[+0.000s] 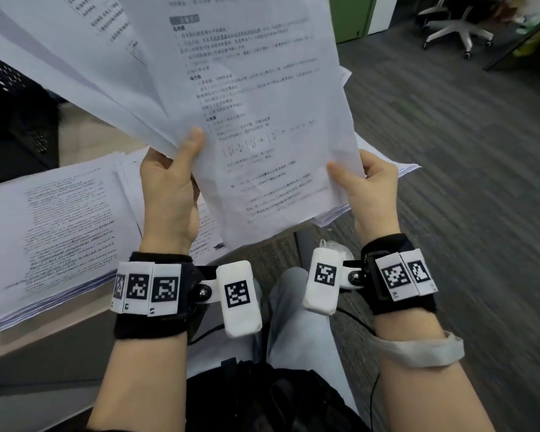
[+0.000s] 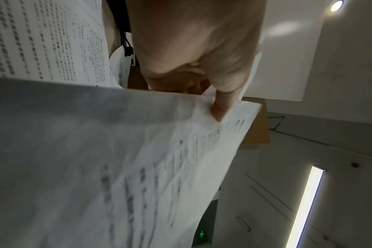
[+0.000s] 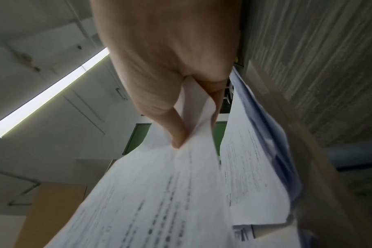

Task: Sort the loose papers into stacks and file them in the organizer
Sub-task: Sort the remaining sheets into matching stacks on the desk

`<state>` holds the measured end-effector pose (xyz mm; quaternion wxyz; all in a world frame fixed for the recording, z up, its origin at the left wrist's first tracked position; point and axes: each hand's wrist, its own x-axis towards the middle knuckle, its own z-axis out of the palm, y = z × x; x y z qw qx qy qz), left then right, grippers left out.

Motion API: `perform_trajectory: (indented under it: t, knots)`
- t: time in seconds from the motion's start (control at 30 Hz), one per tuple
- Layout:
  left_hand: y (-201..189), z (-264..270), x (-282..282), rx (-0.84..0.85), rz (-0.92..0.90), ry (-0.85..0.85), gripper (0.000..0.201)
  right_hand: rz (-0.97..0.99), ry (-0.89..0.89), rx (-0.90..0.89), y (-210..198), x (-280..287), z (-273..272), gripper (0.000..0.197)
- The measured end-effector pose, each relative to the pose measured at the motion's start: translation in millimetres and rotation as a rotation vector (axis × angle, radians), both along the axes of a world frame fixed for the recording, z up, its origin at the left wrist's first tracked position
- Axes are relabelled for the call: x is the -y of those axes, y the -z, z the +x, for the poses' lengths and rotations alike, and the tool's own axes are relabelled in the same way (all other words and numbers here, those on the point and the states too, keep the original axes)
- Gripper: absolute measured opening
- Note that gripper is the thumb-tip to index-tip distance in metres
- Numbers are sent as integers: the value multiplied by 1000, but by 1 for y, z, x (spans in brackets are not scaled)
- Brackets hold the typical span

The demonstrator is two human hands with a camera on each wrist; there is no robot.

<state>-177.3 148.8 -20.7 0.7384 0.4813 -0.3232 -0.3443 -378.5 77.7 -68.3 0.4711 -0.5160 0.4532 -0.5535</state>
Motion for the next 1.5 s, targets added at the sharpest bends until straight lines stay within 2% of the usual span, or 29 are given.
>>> perform_trajectory:
  t: [0.07, 0.13, 0.3, 0.4, 0.53, 0.6, 0.77, 1.07, 1.13, 1.23, 1.33, 1.4, 1.5]
  knots:
    - [0, -1, 0, 3, 16, -1, 16, -11, 13, -24, 0, 0, -1, 16]
    - [1, 0, 1, 39, 51, -42, 30, -7, 52, -29, 0, 3, -2, 16]
    - [5, 9, 1, 75, 93, -180, 27, 27, 274, -6, 5, 20, -16, 13]
    - [6, 15, 1, 107, 25, -298, 17, 74, 363, -58, 12, 31, -24, 9]
    - [6, 19, 2, 138, -126, -437, 17, 117, 391, -226, 14, 39, -26, 12]
    - [7, 21, 4, 154, -156, -455, 19, 96, 418, -304, 11, 43, -26, 3]
    - [7, 21, 6, 208, -140, -460, 16, 57, 466, -421, 0, 53, -27, 23]
    - [9, 23, 9, 199, -91, -445, 15, 44, 555, -369, 12, 60, -26, 68]
    - [11, 25, 11, 181, -60, -430, 15, 35, 557, -430, 17, 55, -23, 66]
    - [11, 25, 11, 164, -36, -397, 12, -19, 555, -553, 21, 47, -17, 47]
    - [9, 22, 9, 116, -54, -357, 15, -122, 509, -467, 13, 36, -7, 28]
    - [8, 22, 7, 90, -71, -329, 17, -171, 380, -359, 2, 28, 3, 23]
    - [7, 23, 4, 63, -91, -252, 13, -129, 149, -322, -10, 18, 17, 28]
